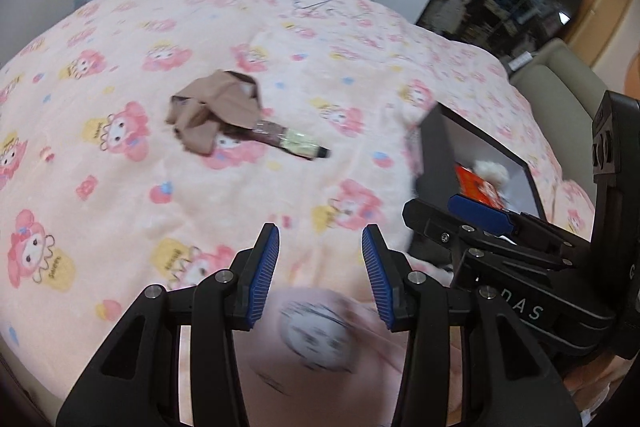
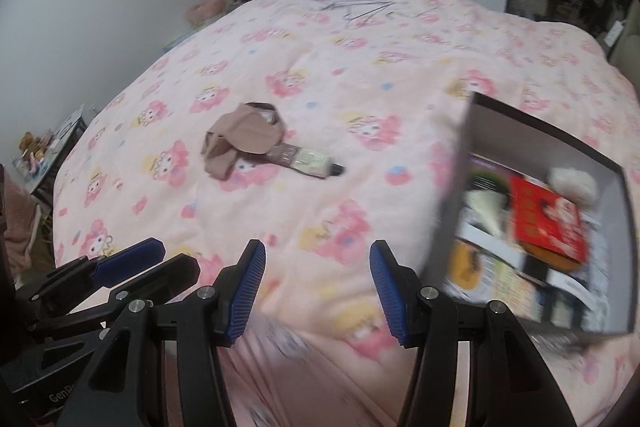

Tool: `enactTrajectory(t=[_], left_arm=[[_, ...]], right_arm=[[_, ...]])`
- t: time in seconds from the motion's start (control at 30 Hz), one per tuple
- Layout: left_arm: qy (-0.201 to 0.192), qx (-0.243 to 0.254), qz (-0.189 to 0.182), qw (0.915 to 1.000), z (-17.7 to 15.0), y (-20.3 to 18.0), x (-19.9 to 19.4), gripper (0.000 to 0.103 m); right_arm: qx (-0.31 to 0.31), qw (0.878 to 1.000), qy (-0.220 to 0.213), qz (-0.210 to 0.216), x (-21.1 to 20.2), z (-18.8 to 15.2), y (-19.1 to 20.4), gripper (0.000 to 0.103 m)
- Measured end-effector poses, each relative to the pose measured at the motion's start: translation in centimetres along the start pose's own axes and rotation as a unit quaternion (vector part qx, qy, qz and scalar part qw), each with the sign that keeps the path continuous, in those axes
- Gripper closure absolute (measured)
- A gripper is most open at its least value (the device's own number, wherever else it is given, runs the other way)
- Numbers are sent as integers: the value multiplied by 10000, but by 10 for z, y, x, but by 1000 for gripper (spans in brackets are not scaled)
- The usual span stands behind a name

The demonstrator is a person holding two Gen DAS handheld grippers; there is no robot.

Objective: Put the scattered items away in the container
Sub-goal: 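Withdraw both grippers from the box toward the beige cloth, then grasp the brown end of the brown-and-cream tube with the left gripper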

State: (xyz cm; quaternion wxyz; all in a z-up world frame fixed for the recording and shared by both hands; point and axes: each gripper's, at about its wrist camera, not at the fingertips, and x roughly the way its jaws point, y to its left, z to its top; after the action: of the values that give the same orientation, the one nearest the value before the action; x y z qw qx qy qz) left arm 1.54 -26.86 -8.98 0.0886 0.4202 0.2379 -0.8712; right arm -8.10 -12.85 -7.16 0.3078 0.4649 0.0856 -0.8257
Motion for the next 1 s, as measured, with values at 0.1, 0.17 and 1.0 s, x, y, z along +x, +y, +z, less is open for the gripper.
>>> enactTrajectory(t=[0.1, 0.17, 1.0], left_arm=[[36, -139, -29, 9999, 14, 20, 17, 58], [98, -277, -180, 9994, 26, 35, 34, 56], [709, -765, -357, 9939, 113, 112, 214, 53]], right_arm=[[-47, 9998, 128, 119, 23, 14, 8, 52], [56, 9991, 260, 326, 45, 26, 6, 52], [1071, 9890, 1011, 146, 203, 71, -45, 43]])
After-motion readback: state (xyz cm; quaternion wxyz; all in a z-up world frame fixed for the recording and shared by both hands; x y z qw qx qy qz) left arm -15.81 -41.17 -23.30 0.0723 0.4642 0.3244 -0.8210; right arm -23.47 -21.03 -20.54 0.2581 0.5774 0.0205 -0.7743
